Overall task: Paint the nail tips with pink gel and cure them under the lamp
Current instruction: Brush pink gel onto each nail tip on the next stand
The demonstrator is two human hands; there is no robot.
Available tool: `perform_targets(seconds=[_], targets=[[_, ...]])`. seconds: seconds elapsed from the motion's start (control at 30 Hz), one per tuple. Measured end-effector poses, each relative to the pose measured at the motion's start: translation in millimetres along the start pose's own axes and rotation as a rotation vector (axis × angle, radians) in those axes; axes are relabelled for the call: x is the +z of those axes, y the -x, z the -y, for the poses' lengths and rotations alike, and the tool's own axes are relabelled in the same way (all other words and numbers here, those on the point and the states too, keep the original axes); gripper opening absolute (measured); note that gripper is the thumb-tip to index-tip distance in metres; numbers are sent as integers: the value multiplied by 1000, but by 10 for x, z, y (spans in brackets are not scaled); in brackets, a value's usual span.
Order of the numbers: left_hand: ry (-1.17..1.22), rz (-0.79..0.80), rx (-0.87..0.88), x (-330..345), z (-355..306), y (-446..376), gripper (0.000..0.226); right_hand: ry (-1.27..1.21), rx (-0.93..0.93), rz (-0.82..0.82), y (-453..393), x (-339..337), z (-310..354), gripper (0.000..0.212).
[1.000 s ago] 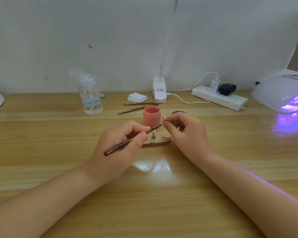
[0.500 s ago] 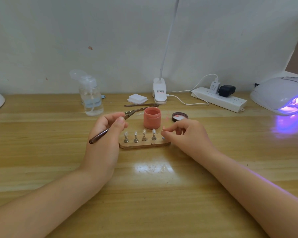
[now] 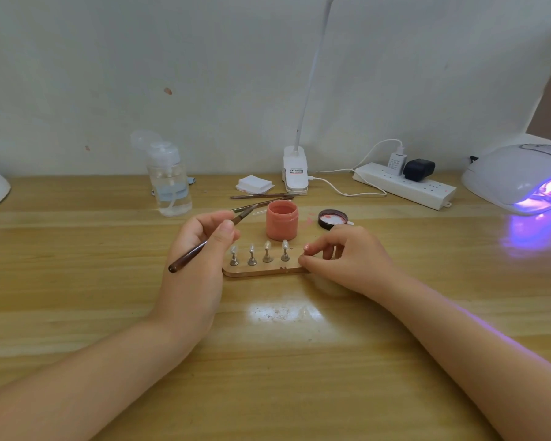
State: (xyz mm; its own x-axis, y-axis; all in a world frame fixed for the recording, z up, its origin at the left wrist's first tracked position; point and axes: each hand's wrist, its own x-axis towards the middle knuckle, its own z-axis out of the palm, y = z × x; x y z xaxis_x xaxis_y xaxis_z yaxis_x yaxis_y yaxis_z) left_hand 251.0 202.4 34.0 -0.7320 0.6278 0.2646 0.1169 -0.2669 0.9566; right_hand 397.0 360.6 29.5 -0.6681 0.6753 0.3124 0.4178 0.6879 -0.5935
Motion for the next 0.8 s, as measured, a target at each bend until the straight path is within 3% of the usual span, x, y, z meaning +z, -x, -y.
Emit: perform_targets(seconds=[0.1, 0.17, 0.37, 0.53, 0.67, 0.8], targets=[[2, 1, 0, -6, -4, 7, 15, 175, -123, 28, -6, -160, -51, 35], [18, 0, 6, -5, -7, 17, 16, 229, -156, 53, 5, -246, -70, 42], [65, 64, -17, 25, -31, 67, 11, 382, -144, 2, 6, -263, -131, 34], [69, 106, -9, 29, -40, 91, 14, 314, -184, -50, 55, -182, -58, 26], [63, 116, 3, 38, -28, 96, 13, 566, -214, -75, 70, -18, 105, 37], [51, 128, 17, 44, -18, 114, 12, 642, -139, -53, 51, 37, 159, 39]])
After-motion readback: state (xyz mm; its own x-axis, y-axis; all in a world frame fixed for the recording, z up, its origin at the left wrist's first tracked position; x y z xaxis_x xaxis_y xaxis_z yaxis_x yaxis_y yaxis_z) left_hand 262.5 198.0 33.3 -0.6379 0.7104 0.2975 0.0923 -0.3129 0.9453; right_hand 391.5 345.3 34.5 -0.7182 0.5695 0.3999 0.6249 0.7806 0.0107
